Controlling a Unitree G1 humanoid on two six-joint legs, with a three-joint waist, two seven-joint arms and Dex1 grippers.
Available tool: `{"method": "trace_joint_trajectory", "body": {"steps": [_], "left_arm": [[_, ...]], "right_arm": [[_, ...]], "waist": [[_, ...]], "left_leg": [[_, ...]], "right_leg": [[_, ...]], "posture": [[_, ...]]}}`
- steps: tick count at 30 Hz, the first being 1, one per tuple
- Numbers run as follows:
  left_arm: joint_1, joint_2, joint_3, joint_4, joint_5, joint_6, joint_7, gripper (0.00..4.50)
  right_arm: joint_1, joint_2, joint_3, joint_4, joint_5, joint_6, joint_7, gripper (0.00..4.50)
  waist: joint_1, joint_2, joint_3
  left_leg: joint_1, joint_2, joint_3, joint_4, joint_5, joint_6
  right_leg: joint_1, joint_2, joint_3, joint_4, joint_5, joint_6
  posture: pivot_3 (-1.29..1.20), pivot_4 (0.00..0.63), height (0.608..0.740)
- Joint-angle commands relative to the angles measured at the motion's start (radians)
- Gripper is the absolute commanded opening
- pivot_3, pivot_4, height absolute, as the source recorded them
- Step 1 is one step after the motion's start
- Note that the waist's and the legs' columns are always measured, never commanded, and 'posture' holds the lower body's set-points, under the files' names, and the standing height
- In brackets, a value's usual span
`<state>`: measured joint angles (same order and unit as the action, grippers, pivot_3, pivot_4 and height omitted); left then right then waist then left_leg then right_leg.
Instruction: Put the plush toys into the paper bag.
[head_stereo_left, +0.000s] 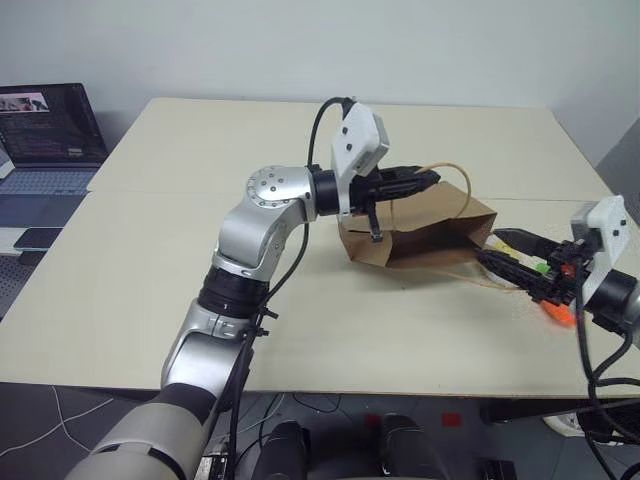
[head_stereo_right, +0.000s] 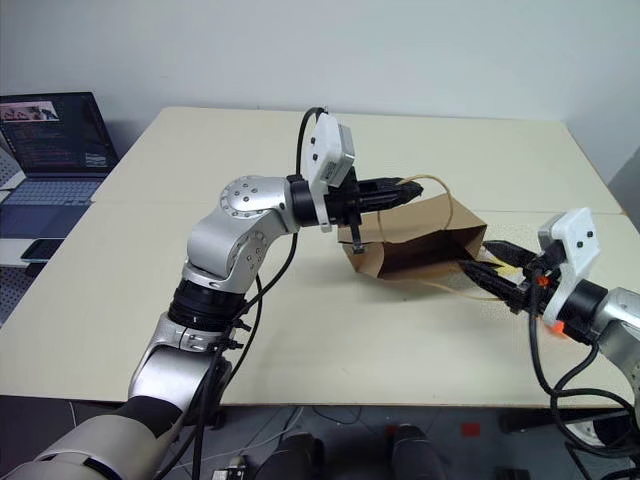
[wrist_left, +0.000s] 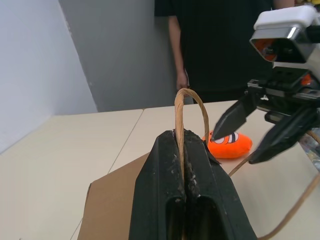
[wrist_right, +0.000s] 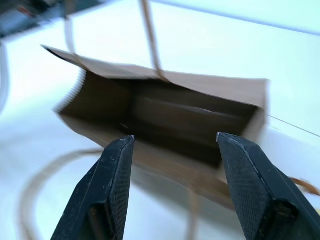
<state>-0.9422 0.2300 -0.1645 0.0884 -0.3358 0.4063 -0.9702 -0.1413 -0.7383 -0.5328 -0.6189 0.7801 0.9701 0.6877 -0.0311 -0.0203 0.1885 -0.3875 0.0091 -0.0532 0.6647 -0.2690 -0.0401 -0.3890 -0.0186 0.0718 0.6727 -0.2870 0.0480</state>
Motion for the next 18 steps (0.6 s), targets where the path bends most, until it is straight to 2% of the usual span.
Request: {"method": "trace_joint_trajectory", "body": {"steps": [1,3,6,7,10,14,18], "left_arm": [[-0.005,0.003,0.02,-0.039,-0.021,0.0,0.01,0.0],[-0.004,0.009,0.026,-0.053,-0.03,0.013,0.01,0.0],[0.003,0.014,0.023,-0.079,-0.04,0.028,0.015,0.0],[0.008,0.013,0.02,-0.088,-0.042,0.032,0.017,0.0],[0.025,0.009,0.013,-0.113,-0.044,0.046,0.025,0.0],[0.036,0.012,0.03,-0.144,-0.062,0.071,0.045,0.0],[0.034,0.034,0.054,-0.181,-0.083,0.097,0.064,0.0]], "right_arm": [[-0.018,-0.027,-0.042,0.032,0.009,-0.027,-0.027,2.73],[-0.031,-0.022,-0.059,0.051,0.044,-0.031,-0.029,2.73],[-0.112,0.043,-0.121,0.087,0.2,-0.002,-0.122,2.73],[-0.121,0.049,-0.125,0.092,0.206,-0.009,-0.139,2.73],[-0.123,0.038,-0.1,0.131,0.11,-0.073,-0.191,2.73],[-0.026,-0.069,0.076,0.151,-0.138,-0.201,-0.165,2.73],[-0.001,-0.062,0.204,0.191,-0.268,-0.289,-0.183,2.73]], "waist": [[0.0,0.0,0.0],[0.0,0.0,0.0],[-0.003,0.0,0.0],[-0.002,0.0,0.0],[0.001,0.0,0.0],[0.004,0.0,0.0],[-0.001,0.0,0.0]], "left_leg": [[0.0,0.0,0.0,0.0,0.0,0.0],[0.0,0.0,0.0,0.0,0.0,0.0],[0.0,0.001,0.0,0.0,0.0,0.0],[0.0,0.001,0.0,0.0,0.0,0.0],[0.0,0.001,-0.001,0.0,0.0,0.0],[-0.001,-0.001,0.0,0.0,0.0,0.0],[-0.001,0.0,0.0,0.0,0.0,0.0]], "right_leg": [[0.0,0.0,0.0,0.0,0.0,0.0],[0.0,0.0,0.0,0.0,0.0,0.0],[0.0,0.0,0.0,0.0,0.0,0.0],[0.0,0.0,0.0,0.001,0.0,0.0],[0.0,0.0,0.0,0.0,0.0,0.0],[0.0,-0.001,0.0,-0.001,0.0,0.0],[0.0,0.0,0.0,-0.001,0.0,0.0]], "posture": [[0.0,0.15,0.74],[0.0,0.15,0.74],[0.0,0.15,0.74],[0.0,0.15,0.74],[0.0,0.15,0.74],[0.0,0.15,0.74],[0.0,0.15,0.74]]}}
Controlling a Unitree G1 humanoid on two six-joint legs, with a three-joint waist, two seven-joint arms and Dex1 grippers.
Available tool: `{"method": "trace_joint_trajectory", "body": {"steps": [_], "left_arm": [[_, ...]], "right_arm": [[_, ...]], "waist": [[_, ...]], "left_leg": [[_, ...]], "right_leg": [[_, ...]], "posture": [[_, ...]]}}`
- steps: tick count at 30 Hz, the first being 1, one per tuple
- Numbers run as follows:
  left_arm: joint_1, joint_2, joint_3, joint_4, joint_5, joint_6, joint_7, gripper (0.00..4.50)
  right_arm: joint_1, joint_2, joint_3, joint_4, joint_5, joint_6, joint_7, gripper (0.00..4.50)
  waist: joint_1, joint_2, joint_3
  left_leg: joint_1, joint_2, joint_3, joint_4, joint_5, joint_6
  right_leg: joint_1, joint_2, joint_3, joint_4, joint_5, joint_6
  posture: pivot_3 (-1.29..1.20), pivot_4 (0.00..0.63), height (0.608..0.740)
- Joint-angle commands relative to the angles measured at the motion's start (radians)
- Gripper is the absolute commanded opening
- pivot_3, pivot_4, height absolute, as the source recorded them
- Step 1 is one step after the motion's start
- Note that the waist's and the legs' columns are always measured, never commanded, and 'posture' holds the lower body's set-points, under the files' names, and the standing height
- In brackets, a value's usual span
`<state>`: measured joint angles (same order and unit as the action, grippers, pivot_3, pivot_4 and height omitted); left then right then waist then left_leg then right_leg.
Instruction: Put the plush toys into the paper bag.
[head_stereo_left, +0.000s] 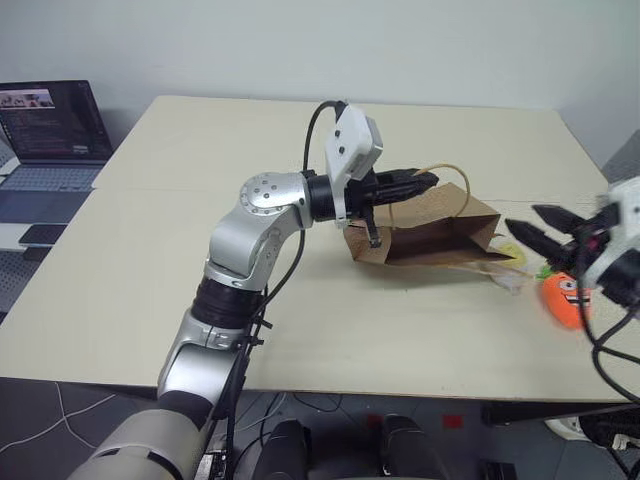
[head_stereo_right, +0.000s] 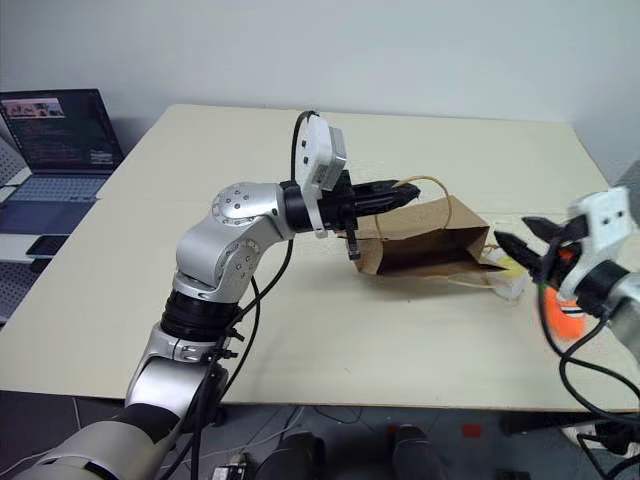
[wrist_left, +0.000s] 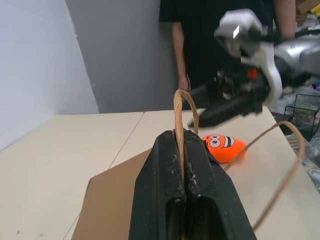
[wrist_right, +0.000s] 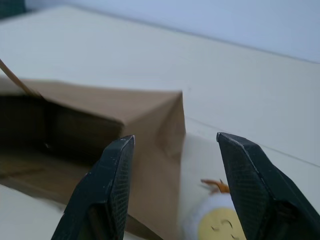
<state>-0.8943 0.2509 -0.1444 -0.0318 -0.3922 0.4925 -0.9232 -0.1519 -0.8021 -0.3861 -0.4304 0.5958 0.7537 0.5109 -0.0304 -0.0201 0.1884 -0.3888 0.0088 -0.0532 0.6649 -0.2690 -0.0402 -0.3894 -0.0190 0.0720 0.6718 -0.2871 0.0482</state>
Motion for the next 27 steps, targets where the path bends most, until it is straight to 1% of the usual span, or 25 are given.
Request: {"method": "trace_joint_trajectory", "body": {"steps": [1,7,12,15,20,24,27], "left_arm": [[-0.014,0.02,0.038,-0.076,-0.031,0.018,0.021,0.0],[-0.017,0.067,0.064,-0.151,-0.063,0.057,0.044,0.0],[-0.005,0.097,0.064,-0.183,-0.079,0.086,0.055,0.0],[0.033,0.108,0.048,-0.193,-0.074,0.095,0.059,0.0],[0.087,0.099,0.022,-0.236,-0.09,0.125,0.074,0.0],[0.117,0.077,0.013,-0.249,-0.1,0.139,0.098,0.0],[0.123,0.065,0.013,-0.248,-0.102,0.143,0.11,0.0]], "right_arm": [[0.014,0.014,0.082,0.005,-0.099,-0.088,-0.004,2.73],[-0.012,0.118,0.209,0.018,-0.148,-0.126,-0.018,2.73],[-0.069,0.219,0.308,0.054,-0.194,-0.154,-0.038,2.73],[-0.1,0.234,0.335,0.077,-0.231,-0.189,-0.032,2.73],[-0.134,0.195,0.317,0.127,-0.299,-0.269,-0.014,2.73],[-0.104,0.121,0.209,0.17,-0.326,-0.311,-0.008,2.73],[-0.083,0.124,0.166,0.208,-0.346,-0.314,-0.055,2.73]], "waist": [[-0.003,0.0,0.0],[-0.002,0.0,0.0],[-0.001,0.0,0.0],[-0.001,0.0,0.0],[0.001,0.0,0.0],[0.005,0.0,0.0],[0.003,0.0,0.0]], "left_leg": [[0.0,0.0,0.0,0.0,0.0,0.0],[0.001,0.001,0.0,0.0,0.0,0.0],[0.001,0.001,-0.001,0.0,0.0,0.0],[0.001,0.001,-0.001,0.0,0.0,0.0],[0.001,0.001,-0.001,0.0,0.0,0.0],[0.001,0.0,-0.001,0.0,0.0,0.0],[0.0,0.0,-0.001,0.0,0.0,0.0]], "right_leg": [[0.0,0.0,0.0,0.0,0.0,0.0],[0.0,0.001,0.0,0.001,0.0,0.0],[0.0,0.0,0.0,0.001,0.0,0.0],[0.0,0.0,0.0,0.001,0.0,0.0],[0.0,0.0,0.0,0.001,0.0,0.0],[0.0,0.0,-0.001,0.001,0.0,0.0],[0.0,0.0,0.0,0.001,0.0,0.0]], "posture": [[0.0,0.15,0.74],[0.0,0.15,0.74],[0.0,0.15,0.74],[0.0,0.15,0.74],[0.0,0.15,0.74],[0.0,0.15,0.74],[0.0,0.15,0.74]]}}
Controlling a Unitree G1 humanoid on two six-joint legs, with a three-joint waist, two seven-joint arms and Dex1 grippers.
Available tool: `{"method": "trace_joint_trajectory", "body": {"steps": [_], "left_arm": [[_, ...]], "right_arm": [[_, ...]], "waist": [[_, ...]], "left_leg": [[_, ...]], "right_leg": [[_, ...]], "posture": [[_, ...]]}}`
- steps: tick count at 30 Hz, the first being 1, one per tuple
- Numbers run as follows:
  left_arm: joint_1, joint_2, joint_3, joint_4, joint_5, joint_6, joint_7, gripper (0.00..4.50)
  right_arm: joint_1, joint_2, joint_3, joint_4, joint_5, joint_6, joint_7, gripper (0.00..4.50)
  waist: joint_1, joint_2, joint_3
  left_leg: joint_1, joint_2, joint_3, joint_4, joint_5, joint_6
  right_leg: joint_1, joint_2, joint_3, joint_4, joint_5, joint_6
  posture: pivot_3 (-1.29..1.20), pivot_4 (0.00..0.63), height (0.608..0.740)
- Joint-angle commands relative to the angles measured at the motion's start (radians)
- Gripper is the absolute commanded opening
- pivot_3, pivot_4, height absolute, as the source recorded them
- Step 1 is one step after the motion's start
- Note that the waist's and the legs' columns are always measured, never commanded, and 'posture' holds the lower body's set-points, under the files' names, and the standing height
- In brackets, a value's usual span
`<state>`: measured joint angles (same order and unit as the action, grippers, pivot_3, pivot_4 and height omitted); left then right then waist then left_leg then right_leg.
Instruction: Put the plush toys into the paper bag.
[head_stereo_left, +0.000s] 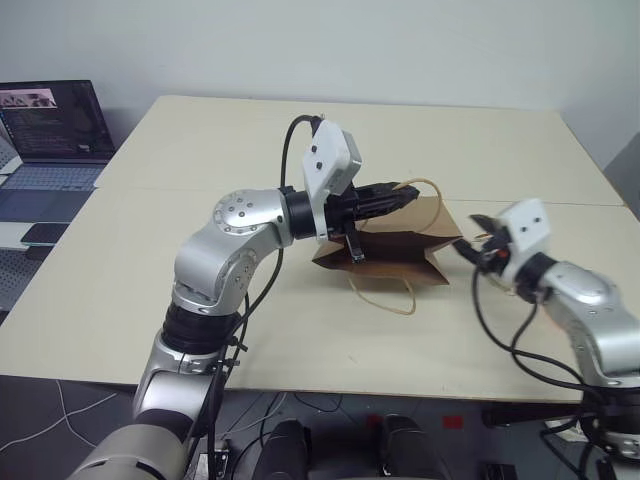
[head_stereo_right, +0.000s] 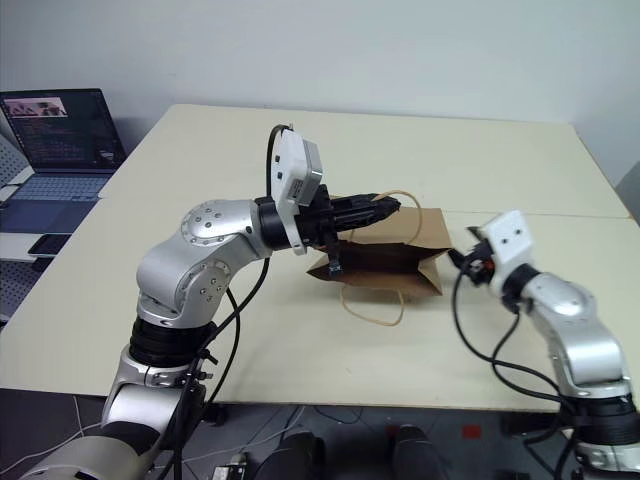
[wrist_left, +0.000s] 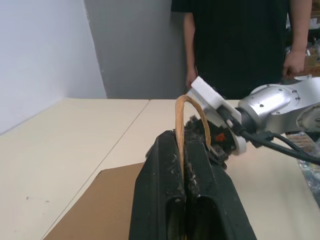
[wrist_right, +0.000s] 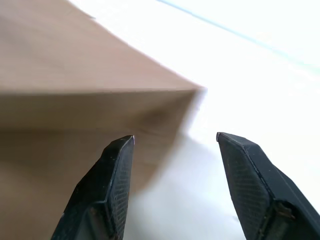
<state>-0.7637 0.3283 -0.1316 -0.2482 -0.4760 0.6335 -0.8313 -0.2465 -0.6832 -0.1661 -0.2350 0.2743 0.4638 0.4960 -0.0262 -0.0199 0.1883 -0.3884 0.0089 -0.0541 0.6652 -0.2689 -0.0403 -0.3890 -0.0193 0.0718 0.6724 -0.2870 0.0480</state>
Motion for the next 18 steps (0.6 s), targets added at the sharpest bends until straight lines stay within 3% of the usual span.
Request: {"method": "trace_joint_trajectory", "body": {"steps": [1,9,16,18], "left_arm": [[-0.007,-0.016,-0.001,-0.03,-0.018,0.001,0.019,0.0],[-0.021,-0.025,-0.008,0.0,-0.003,-0.017,0.013,0.0],[-0.032,-0.02,0.004,0.018,-0.006,-0.026,0.017,0.0],[-0.034,-0.021,0.003,0.019,-0.009,-0.026,0.017,0.0]], "right_arm": [[0.02,0.012,-0.06,0.023,-0.036,-0.02,-0.058,2.73],[0.008,0.107,-0.076,0.152,-0.086,0.064,-0.194,2.73],[-0.027,0.134,-0.098,0.172,-0.02,0.257,-0.197,2.73],[-0.03,0.136,-0.093,0.171,-0.011,0.296,-0.192,2.37]], "waist": [[-0.002,0.0,0.0],[-0.007,0.0,0.0],[-0.005,0.0,0.0],[-0.005,0.0,0.0]], "left_leg": [[0.0,0.0,0.0,0.0,0.0,0.0],[0.003,0.001,0.002,0.0,0.0,0.0],[0.003,0.0,0.001,0.0,0.0,0.0],[0.003,0.0,0.001,0.0,0.0,0.0]], "right_leg": [[0.0,0.0,0.0,0.0,0.0,0.0],[0.0,0.001,0.002,0.003,0.0,0.0],[0.0,0.001,0.001,0.003,0.0,0.0],[0.0,0.001,0.001,0.003,0.0,0.0]], "posture": [[0.0,0.15,0.74],[0.0,0.15,0.74],[0.0,0.15,0.74],[0.0,0.15,0.74]]}}
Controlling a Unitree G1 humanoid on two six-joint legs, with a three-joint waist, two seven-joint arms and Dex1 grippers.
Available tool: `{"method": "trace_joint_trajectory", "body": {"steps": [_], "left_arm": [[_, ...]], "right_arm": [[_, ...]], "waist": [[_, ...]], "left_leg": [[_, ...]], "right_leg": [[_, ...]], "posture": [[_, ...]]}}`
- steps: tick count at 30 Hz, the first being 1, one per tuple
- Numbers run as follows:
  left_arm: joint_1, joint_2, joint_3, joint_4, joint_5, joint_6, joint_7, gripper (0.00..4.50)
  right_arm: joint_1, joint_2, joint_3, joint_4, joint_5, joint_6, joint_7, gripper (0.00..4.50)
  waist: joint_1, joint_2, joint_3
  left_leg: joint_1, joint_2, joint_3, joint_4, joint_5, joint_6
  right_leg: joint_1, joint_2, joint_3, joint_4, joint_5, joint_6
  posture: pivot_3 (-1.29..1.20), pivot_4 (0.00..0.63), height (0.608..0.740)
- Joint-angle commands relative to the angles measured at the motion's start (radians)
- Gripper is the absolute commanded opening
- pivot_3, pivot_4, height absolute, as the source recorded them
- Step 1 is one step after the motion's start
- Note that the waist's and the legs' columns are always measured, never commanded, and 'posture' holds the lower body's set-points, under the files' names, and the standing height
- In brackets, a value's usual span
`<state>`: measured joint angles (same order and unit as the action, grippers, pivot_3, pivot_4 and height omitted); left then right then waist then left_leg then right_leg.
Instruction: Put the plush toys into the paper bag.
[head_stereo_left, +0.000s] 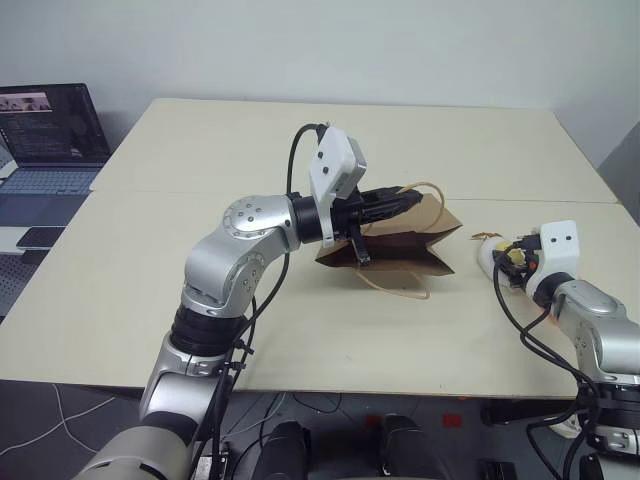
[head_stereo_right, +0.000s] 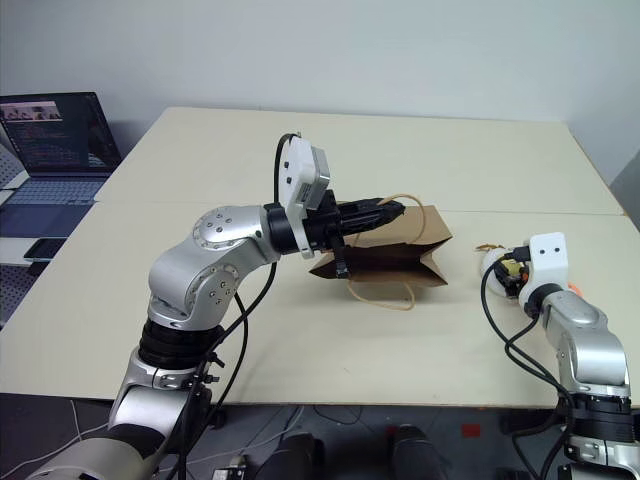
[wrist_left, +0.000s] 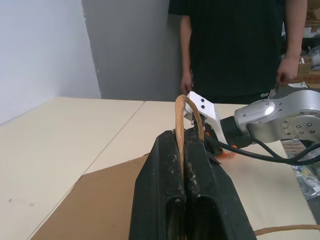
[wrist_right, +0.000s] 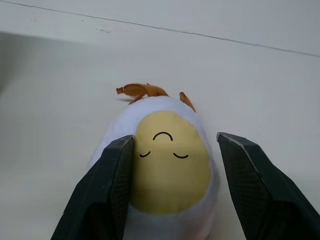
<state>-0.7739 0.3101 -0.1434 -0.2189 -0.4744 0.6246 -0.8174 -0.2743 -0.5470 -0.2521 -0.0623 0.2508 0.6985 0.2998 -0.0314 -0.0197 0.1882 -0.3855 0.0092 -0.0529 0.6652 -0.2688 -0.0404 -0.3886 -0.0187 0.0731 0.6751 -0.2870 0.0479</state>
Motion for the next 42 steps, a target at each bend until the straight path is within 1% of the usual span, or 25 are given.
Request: {"method": "trace_joint_trajectory", "body": {"steps": [1,3,6,7,8,12,16,21,24,27,30,32,34,38,41,42], "left_arm": [[-0.025,-0.003,0.016,-0.01,-0.012,-0.016,0.002,0.0],[-0.028,-0.001,0.018,-0.01,-0.018,-0.011,-0.003,0.0],[-0.033,-0.001,0.038,-0.012,-0.051,0.019,-0.005,0.0],[-0.033,0.003,0.043,-0.013,-0.062,0.03,-0.008,0.0],[-0.031,0.006,0.052,-0.017,-0.085,0.055,-0.009,0.0],[0.002,0.016,0.07,-0.035,-0.179,0.169,-0.014,0.0],[0.044,-0.002,0.049,-0.05,-0.219,0.219,0.007,0.0],[0.066,-0.068,0.016,-0.033,-0.202,0.197,0.043,0.0],[0.061,-0.109,-0.001,-0.002,-0.165,0.143,0.059,0.0],[0.04,-0.152,0.007,0.037,-0.149,0.104,0.083,0.0],[0.027,-0.166,0.011,0.071,-0.133,0.075,0.088,0.0],[0.024,-0.167,0.011,0.082,-0.129,0.066,0.085,0.0],[0.024,-0.168,0.004,0.086,-0.126,0.061,0.08,0.0],[0.022,-0.182,-0.01,0.094,-0.118,0.05,0.082,0.0],[0.024,-0.194,-0.019,0.089,-0.116,0.046,0.079,0.0],[0.024,-0.197,-0.019,0.087,-0.117,0.046,0.08,0.0]], "right_arm": [[-0.004,0.002,-0.009,-0.003,0.021,0.082,0.004,2.18],[-0.004,0.004,-0.013,-0.008,0.033,0.131,0.003,1.49],[0.005,0.001,-0.015,-0.013,0.024,0.121,0.003,0.42],[0.006,0.0,-0.016,-0.015,0.019,0.108,0.0,0.14],[0.008,-0.003,-0.016,-0.021,0.016,0.093,0.003,0.02],[0.007,-0.032,-0.03,-0.092,0.024,0.044,0.032,0.02],[0.017,-0.106,-0.07,-0.23,0.097,0.085,0.122,0.02],[0.05,-0.24,-0.172,-0.412,0.252,0.23,0.248,0.02],[0.082,-0.332,-0.275,-0.468,0.359,0.329,0.331,0.02],[0.118,-0.411,-0.39,-0.507,0.475,0.432,0.409,0.02],[0.174,-0.446,-0.477,-0.585,0.623,0.517,0.479,0.02],[0.19,-0.446,-0.499,-0.627,0.706,0.553,0.482,0.02],[0.2,-0.437,-0.487,-0.671,0.775,0.57,0.459,0.02],[0.171,-0.388,-0.409,-0.71,0.87,0.57,0.335,0.02],[0.146,-0.347,-0.299,-0.71,0.864,0.569,0.233,0.02],[0.133,-0.329,-0.252,-0.705,0.836,0.561,0.193,0.02]], "waist": [[0.0,0.0,0.0],[0.0,0.0,0.0],[0.0,0.0,0.0],[0.0,0.0,0.0],[0.0,0.0,0.0],[0.0,0.0,0.0],[-0.001,0.0,0.0],[0.003,0.0,0.0],[0.003,0.0,0.0],[0.006,0.0,0.0],[0.004,0.0,0.0],[0.0,0.0,0.0],[0.0,0.0,0.0],[0.001,-0.001,0.0],[0.003,-0.001,0.001],[0.002,-0.001,0.001]], "left_leg": [[0.0,0.0,0.0,0.0,0.0,0.0],[0.0,0.0,0.0,0.0,0.0,0.0],[0.0,0.0,0.0,0.0,0.0,0.0],[0.0,0.0,0.0,0.0,0.0,0.0],[0.0,0.0,0.0,0.0,0.0,0.0],[0.0,0.0,0.0,0.0,0.0,0.0],[-0.001,0.0,0.0,0.0,0.0,0.0],[-0.001,0.0,-0.001,0.0,0.0,0.0],[-0.001,0.0,-0.001,0.0,0.0,0.0],[-0.002,-0.001,-0.001,0.0,0.0,0.0],[-0.002,0.0,-0.001,0.0,0.0,0.0],[-0.001,0.0,-0.001,0.0,0.0,0.0],[-0.001,0.0,0.0,0.0,0.0,0.0],[-0.001,0.0,0.0,0.0,0.0,0.0],[-0.002,-0.001,0.0,0.001,0.0,0.0],[-0.003,0.0,-0.001,0.001,0.0,0.0]], "right_leg": [[0.0,0.0,0.0,0.0,0.0,0.0],[0.0,0.0,0.0,0.0,0.0,0.0],[0.001,0.0,0.0,0.0,0.0,0.0],[0.001,0.0,0.0,0.0,0.0,0.0],[0.001,0.0,0.0,0.0,0.0,0.0],[0.0,0.0,0.0,0.0,0.0,0.0],[0.0,0.0,0.0,-0.001,0.0,0.0],[0.0,0.0,-0.001,-0.002,0.0,0.0],[0.001,0.0,-0.001,-0.002,0.0,0.0],[0.001,0.0,-0.001,-0.003,0.0,0.0],[0.001,0.0,-0.001,-0.003,0.0,0.0],[0.001,0.001,-0.001,-0.003,0.0,0.0],[0.001,0.001,0.0,-0.003,0.0,0.0],[0.001,0.001,0.0,-0.003,0.0,0.0],[0.001,0.0,0.0,-0.003,0.0,0.001],[0.001,0.0,-0.001,-0.003,0.0,0.001]], "posture": [[0.0,0.15,0.74],[0.0,0.15,0.74],[0.0,0.15,0.74],[0.0,0.15,0.74],[0.0,0.15,0.74],[0.0,0.15,0.74],[0.0,0.15,0.74],[0.0,0.15,0.74],[0.0,0.15,0.74],[0.0,0.15,0.74],[0.0,0.15,0.74],[0.0,0.15,0.74],[0.0,0.15,0.74],[0.0,0.15,0.74],[0.0,0.15,0.74],[0.0,0.15,0.74]]}}
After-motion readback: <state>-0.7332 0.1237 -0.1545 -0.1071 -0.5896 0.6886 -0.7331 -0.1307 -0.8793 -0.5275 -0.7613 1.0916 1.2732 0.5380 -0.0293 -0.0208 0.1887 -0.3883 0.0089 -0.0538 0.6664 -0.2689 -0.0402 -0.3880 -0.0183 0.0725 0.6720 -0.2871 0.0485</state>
